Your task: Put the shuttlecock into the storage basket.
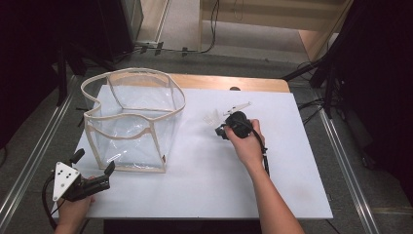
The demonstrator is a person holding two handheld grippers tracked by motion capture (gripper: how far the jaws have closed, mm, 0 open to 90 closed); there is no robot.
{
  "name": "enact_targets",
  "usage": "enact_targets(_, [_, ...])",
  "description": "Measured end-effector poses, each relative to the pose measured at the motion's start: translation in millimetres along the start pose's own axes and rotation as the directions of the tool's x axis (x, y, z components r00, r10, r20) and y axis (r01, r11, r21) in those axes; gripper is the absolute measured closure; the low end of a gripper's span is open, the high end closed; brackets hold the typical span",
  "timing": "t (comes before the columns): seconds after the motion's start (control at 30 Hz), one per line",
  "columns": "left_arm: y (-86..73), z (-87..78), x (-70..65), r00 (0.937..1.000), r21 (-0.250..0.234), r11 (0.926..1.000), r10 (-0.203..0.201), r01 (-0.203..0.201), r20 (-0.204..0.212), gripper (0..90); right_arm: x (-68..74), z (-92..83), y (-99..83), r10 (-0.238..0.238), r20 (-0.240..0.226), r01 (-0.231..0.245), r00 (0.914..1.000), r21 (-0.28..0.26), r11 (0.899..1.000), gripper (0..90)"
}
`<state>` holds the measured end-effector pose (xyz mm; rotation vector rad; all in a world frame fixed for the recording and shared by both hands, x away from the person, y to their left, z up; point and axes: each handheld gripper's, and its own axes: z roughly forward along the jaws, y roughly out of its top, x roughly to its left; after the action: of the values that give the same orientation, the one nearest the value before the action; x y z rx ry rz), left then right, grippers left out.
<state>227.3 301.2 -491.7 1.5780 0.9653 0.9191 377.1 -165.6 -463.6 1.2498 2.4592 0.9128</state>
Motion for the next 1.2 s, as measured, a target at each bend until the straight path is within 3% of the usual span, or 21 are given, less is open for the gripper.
enact_targets(1.2, [0.0, 0.3, -0.5, 1.0000, 0.001, 1.0000, 0.003, -0.003, 0.003, 0.0, 2.4, -33.9, 20.8, 0.022, -0.039, -0.027, 0.9990, -0.128, 0.991, 62.4])
